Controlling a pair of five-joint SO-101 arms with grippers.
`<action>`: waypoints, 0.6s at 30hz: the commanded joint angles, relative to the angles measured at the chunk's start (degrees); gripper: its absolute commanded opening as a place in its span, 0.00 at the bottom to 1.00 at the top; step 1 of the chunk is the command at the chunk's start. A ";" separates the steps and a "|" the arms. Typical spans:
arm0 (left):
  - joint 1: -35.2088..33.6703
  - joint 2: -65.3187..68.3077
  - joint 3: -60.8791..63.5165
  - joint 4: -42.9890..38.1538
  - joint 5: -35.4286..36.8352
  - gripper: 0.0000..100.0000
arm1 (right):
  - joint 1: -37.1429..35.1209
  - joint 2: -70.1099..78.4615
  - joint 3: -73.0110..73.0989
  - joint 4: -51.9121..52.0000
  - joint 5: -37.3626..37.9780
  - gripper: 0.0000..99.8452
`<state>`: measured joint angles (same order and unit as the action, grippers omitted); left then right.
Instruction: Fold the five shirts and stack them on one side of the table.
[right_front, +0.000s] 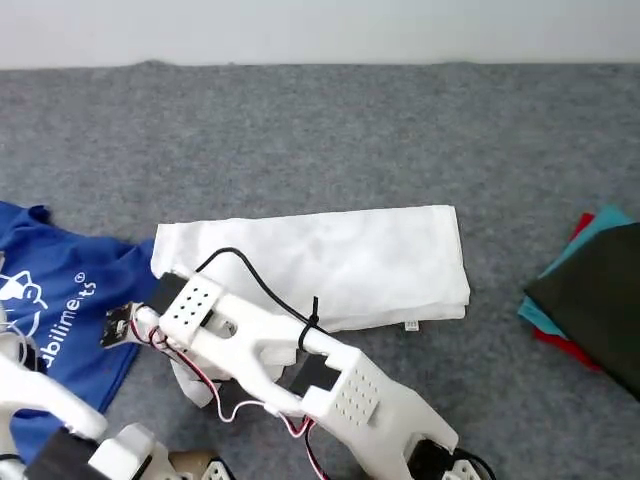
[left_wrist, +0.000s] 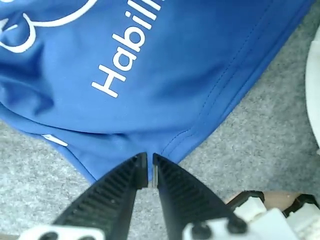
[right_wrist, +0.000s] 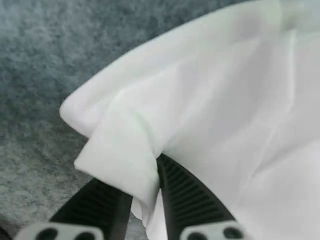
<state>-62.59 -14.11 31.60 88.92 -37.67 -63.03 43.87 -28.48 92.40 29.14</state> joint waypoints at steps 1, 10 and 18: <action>0.09 -0.18 -1.98 -0.53 -0.53 0.04 | 2.59 -6.02 -2.29 0.92 1.76 0.01; 0.09 -0.09 -3.65 -0.35 -0.53 0.04 | 9.01 -7.96 -7.91 1.63 4.66 0.01; 0.09 -0.09 -4.26 -0.26 -0.53 0.04 | 10.77 -7.34 -11.96 0.84 7.03 0.01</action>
<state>-62.59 -14.11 29.14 88.92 -37.67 -53.45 40.35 -37.54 93.89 34.95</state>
